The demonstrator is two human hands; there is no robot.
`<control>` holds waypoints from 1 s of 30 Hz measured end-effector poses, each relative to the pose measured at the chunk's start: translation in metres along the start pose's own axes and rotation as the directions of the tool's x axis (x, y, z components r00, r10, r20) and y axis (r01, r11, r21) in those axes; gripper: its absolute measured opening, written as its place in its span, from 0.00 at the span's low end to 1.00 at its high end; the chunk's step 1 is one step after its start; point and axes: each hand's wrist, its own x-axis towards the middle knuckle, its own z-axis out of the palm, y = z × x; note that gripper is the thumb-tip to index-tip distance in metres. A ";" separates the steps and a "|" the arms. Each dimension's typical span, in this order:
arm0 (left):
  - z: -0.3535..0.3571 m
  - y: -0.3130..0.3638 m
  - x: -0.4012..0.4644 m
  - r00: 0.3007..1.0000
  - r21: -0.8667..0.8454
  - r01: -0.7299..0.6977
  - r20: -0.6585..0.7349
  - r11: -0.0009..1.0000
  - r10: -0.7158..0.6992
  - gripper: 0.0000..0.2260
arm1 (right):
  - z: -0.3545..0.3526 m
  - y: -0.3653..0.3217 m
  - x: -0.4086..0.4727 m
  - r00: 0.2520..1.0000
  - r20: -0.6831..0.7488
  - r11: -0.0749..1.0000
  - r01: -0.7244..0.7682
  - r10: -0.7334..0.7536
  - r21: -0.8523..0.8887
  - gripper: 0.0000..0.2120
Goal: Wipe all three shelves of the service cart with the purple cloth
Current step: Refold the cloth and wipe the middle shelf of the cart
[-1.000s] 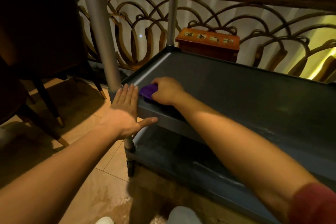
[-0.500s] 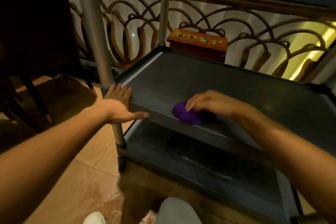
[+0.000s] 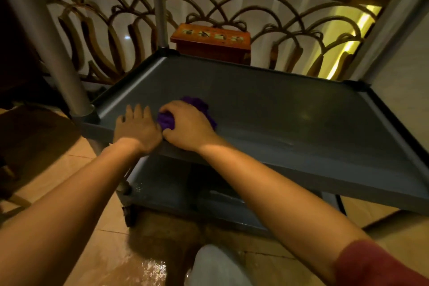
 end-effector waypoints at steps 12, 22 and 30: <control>0.011 -0.002 0.015 0.993 0.083 0.002 0.116 0.997 -0.012 0.29 | -0.053 0.089 -0.085 0.996 0.029 0.955 -0.077 0.089 -0.286 0.13; 0.006 0.047 -0.003 0.976 0.003 -0.192 -0.106 0.981 0.192 0.29 | -0.109 0.150 -0.161 0.944 -0.180 0.921 -0.314 0.276 -0.232 0.16; 0.029 0.108 -0.012 0.975 -0.074 -0.204 0.078 0.976 0.209 0.31 | -0.044 0.105 -0.103 0.960 -0.050 0.922 -0.280 0.277 -0.268 0.21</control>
